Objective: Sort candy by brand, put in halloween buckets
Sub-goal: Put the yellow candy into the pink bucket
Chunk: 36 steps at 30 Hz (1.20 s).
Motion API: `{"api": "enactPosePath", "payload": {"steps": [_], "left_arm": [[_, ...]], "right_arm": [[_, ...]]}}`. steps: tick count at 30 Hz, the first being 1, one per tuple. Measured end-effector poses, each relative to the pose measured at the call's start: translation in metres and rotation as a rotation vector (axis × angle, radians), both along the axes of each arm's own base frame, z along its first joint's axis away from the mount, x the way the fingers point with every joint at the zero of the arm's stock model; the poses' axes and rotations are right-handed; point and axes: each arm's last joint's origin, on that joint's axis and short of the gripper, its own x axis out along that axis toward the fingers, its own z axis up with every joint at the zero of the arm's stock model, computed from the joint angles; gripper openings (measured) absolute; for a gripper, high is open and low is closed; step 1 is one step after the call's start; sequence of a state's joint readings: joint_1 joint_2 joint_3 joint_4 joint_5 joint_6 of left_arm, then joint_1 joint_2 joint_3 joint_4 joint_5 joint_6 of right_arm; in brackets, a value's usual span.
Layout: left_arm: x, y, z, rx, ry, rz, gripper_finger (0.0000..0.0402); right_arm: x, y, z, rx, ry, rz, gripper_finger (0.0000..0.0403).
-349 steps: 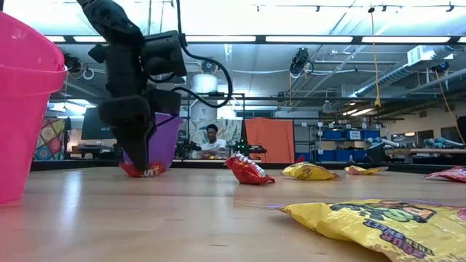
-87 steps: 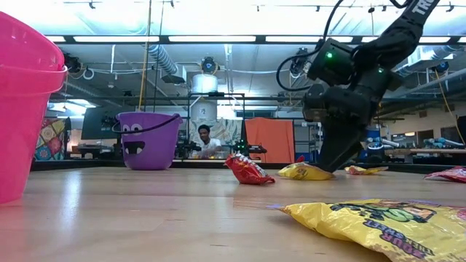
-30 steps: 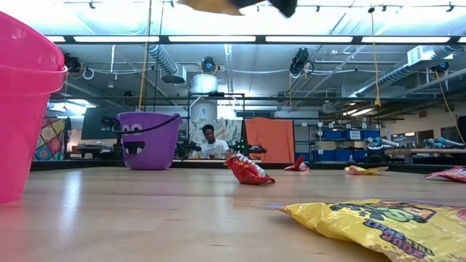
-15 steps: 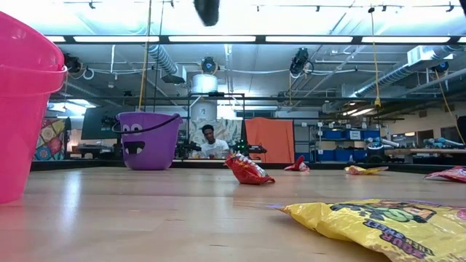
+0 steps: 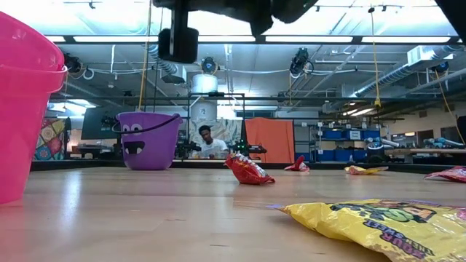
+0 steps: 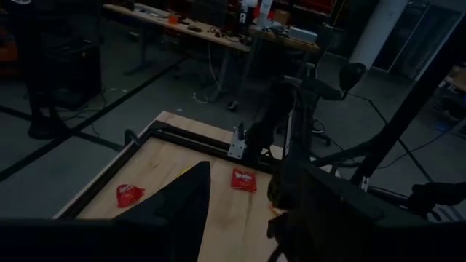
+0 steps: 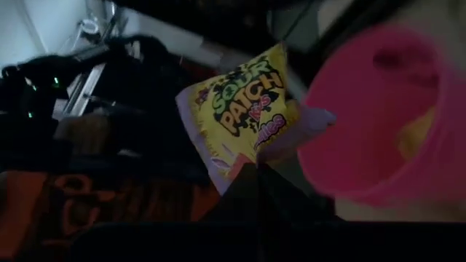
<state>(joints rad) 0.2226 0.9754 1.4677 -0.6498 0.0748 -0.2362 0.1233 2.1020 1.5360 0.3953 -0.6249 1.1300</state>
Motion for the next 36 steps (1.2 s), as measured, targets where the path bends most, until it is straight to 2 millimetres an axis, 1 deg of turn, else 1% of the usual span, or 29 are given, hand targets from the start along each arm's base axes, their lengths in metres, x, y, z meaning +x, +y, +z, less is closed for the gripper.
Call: {"api": "enactPosePath", "payload": {"steps": [3,6,9,15,22,27,36], "left_arm": [[0.000,0.000,0.000,-0.001,0.003,0.000,0.0211],[0.000,0.000,-0.001,-0.004,0.010,0.001,0.0211],[0.000,0.000,-0.001,-0.006,0.014,0.001,0.0211],[0.000,0.000,-0.002,-0.031,0.020,0.005,0.0211],[0.002,0.001,-0.003,-0.035,0.025,0.006,0.0211],[0.007,0.002,-0.005,-0.037,0.037,0.007,0.0211],[0.014,0.003,-0.008,-0.040,0.057,0.006,0.0211]], "right_arm": [[0.004,0.006,-0.016,0.049,0.054,0.054,0.0005],[0.007,0.012,-0.025,0.089,0.068,0.063,0.0005],[0.007,0.016,-0.025,0.104,0.063,0.055,0.0005],[0.007,0.016,-0.027,0.097,0.079,0.027,0.0005],[0.006,0.018,-0.030,0.094,0.111,0.070,0.0005],[0.006,0.017,-0.032,0.051,0.107,0.032,0.0005],[0.005,0.016,-0.032,0.040,0.088,0.090,0.0005]]}}
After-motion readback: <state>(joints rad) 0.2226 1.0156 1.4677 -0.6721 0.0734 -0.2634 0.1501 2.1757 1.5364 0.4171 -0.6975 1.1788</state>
